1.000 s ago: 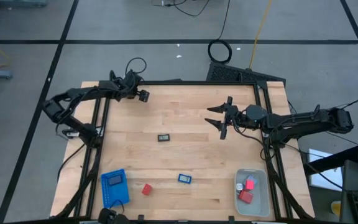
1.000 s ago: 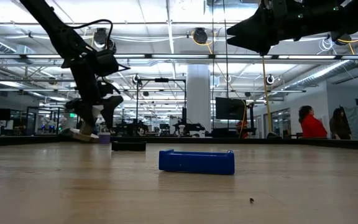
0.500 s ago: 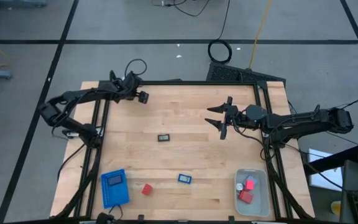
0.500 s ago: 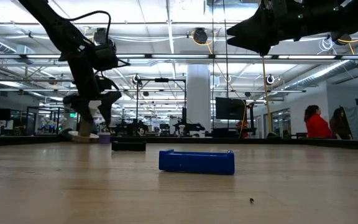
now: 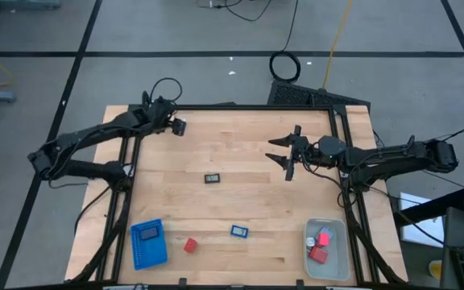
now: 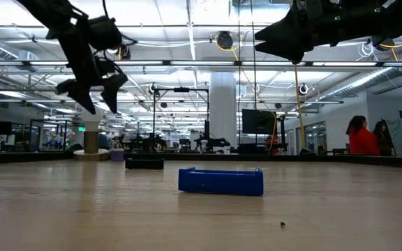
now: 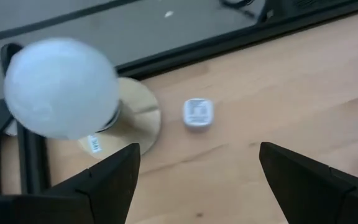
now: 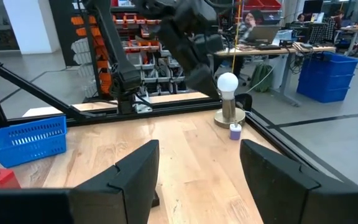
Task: Pick & Place Office items
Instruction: Put the purple charger adapter into the gray bin
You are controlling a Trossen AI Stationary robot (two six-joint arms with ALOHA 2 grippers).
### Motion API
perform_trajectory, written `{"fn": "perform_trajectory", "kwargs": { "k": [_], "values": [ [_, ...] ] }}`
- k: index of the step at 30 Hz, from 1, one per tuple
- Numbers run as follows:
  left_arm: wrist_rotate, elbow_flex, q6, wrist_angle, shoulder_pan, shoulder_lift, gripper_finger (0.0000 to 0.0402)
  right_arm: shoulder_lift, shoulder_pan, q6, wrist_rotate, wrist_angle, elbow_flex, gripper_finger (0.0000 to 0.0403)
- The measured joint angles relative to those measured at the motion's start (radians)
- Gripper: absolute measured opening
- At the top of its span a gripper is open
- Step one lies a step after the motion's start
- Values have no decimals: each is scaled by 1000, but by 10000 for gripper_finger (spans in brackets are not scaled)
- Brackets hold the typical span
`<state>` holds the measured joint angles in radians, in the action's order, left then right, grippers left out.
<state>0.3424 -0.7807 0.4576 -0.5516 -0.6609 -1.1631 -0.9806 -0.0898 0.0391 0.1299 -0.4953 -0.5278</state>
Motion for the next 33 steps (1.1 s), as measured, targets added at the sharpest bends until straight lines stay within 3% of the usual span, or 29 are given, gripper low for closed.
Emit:
{"fn": "perform_trajectory", "kwargs": {
  "k": [5, 12, 21, 27, 33],
  "values": [
    [34, 0, 35, 2, 85, 58, 333, 0, 0, 6, -1, 1, 0, 219],
    [298, 1, 144, -7, 248, 64, 333, 0, 0, 7, -1, 2, 0, 219],
    [438, 123, 323, 68, 354, 64, 333, 0, 0, 21, -1, 2, 0, 219],
    [524, 251, 458, 227, 414, 64, 333, 0, 0, 20, -1, 2, 0, 219],
    [556, 330, 461, 382, 453, 63, 333, 0, 0, 21, -1, 2, 0, 219]
  ]
}}
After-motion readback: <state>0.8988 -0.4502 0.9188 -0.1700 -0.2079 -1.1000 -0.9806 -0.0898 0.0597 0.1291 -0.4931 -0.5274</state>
